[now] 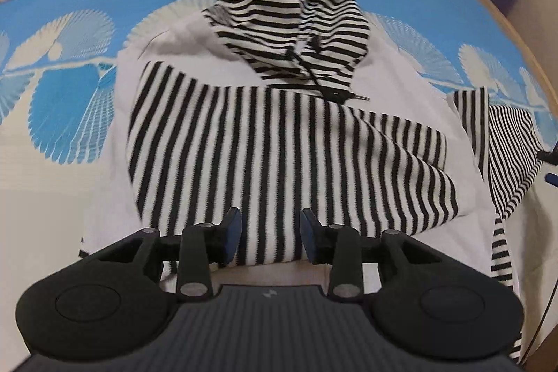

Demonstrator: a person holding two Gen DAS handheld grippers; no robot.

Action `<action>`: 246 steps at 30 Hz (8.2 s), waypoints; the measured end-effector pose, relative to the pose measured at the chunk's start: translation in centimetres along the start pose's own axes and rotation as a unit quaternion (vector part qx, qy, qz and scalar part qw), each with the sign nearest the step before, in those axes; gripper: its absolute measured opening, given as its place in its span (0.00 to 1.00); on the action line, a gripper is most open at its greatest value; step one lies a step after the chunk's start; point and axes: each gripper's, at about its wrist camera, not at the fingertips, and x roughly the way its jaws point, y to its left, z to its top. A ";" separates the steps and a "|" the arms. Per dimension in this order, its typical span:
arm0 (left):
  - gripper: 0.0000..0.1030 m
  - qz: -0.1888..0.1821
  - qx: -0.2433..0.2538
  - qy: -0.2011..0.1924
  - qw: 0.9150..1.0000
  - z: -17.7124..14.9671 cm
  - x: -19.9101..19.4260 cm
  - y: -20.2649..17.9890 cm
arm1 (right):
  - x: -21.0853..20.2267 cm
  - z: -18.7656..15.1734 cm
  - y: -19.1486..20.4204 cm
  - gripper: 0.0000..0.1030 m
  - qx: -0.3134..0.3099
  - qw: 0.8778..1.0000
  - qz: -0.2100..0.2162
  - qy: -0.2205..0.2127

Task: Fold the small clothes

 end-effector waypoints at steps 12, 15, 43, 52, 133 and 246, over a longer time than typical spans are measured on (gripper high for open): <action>0.40 -0.016 0.007 -0.031 0.999 1.6 -1.8 -1.9 | 4.8 0.4 -6.5 0.78 0.116 0.990 -0.076 -0.023; 0.40 -0.014 0.008 -0.033 0.999 1.7 -2.0 -1.5 | 5.2 0.2 -5.8 0.11 0.114 0.991 -0.047 -0.043; 0.40 -0.022 -0.063 -0.056 0.996 3.0 -5.0 5.8 | -10.5 -3.8 11.7 0.00 0.037 0.994 0.008 -0.104; 0.40 -0.007 -0.126 -0.058 0.990 4.4 -4.4 9.3 | -12.3 -14.2 24.3 0.01 -0.318 0.896 0.307 0.049; 0.29 0.036 -0.341 -0.041 0.939 1.9 -1.8 12.6 | -1.9 -12.5 15.7 0.51 -0.072 0.978 0.039 0.190; 0.38 0.138 -0.040 -0.101 0.984 34.1 23.1 1.1 | -6.9 -7.4 15.8 0.70 -0.255 0.955 0.079 0.126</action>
